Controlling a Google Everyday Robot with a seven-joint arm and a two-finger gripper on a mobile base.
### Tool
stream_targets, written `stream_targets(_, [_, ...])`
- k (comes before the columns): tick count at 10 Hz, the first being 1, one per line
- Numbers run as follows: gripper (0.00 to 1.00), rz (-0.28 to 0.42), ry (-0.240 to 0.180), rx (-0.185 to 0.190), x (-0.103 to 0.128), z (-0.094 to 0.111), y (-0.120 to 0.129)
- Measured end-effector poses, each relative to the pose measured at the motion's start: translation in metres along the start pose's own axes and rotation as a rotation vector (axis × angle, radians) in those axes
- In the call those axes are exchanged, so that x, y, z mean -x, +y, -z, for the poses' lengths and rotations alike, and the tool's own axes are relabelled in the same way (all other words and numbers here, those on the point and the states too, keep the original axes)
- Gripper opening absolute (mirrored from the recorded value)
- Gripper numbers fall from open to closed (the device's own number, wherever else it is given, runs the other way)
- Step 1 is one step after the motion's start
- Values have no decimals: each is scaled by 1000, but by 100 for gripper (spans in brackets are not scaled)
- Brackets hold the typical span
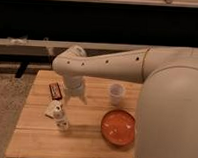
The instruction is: Knock the bottle over
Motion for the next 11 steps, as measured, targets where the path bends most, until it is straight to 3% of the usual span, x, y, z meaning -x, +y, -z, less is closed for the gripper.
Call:
stream_targets(4, [65,2,0,-2,0,0,0])
stream_targets(6, [65,9,-37,-56,-7,-1,-4])
stream_targets(8, [65,16,-53,-79,-16,-4,-8])
stream_targets(11, [65,26,-61,-56,-41,-7,-8])
